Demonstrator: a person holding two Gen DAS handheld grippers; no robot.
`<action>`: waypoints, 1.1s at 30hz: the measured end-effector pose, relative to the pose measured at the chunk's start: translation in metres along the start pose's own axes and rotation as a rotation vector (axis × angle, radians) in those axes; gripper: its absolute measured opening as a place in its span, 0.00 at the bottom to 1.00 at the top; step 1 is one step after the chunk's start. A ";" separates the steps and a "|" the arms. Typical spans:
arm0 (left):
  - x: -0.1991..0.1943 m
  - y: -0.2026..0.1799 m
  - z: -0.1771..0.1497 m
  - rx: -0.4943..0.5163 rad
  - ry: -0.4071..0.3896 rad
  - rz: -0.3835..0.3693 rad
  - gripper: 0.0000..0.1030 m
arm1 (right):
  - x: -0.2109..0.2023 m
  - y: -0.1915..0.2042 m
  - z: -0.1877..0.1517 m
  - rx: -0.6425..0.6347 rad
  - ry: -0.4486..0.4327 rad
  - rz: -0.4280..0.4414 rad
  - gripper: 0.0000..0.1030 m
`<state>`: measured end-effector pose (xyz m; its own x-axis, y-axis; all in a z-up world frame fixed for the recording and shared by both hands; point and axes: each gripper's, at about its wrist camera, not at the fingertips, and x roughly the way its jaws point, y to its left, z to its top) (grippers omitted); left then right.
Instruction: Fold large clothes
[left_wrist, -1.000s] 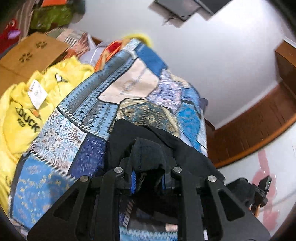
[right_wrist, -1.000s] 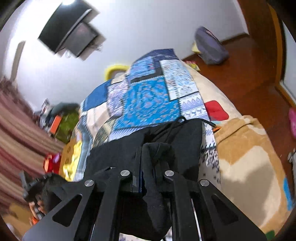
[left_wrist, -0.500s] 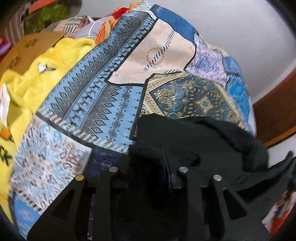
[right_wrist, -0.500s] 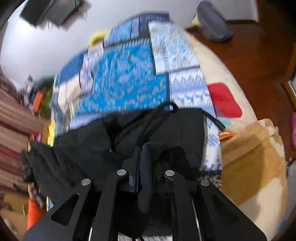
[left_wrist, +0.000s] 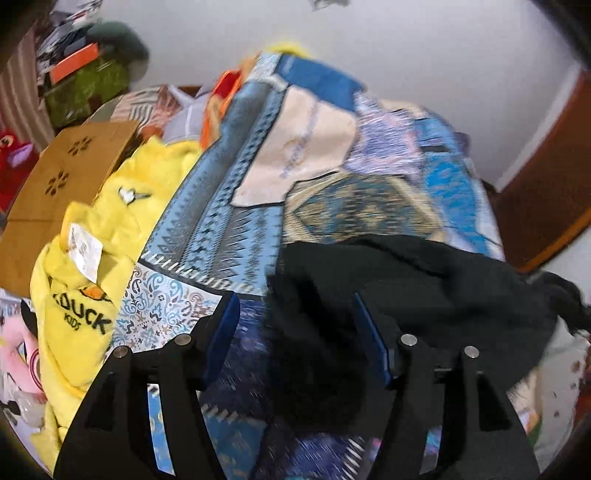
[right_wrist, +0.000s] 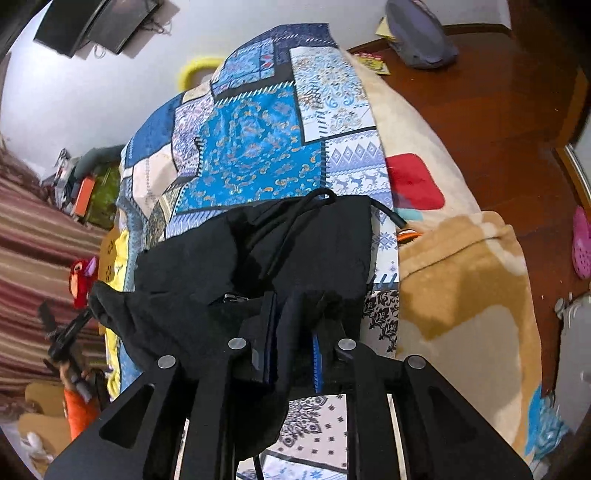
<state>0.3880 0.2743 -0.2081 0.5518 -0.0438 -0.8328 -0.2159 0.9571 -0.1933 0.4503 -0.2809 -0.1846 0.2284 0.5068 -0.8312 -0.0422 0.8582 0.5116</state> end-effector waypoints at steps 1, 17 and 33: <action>-0.010 -0.007 -0.002 0.023 -0.008 -0.009 0.60 | 0.000 0.002 0.001 0.014 -0.004 -0.010 0.13; 0.061 -0.181 -0.051 0.179 0.126 -0.121 0.66 | -0.011 0.028 -0.002 -0.041 0.041 -0.167 0.16; 0.110 -0.186 -0.037 0.171 0.116 0.001 0.81 | -0.070 0.031 -0.021 -0.123 -0.122 -0.214 0.37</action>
<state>0.4592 0.0805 -0.2828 0.4531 -0.0660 -0.8890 -0.0706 0.9915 -0.1096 0.4122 -0.2886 -0.1150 0.3597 0.3057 -0.8816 -0.0963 0.9519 0.2908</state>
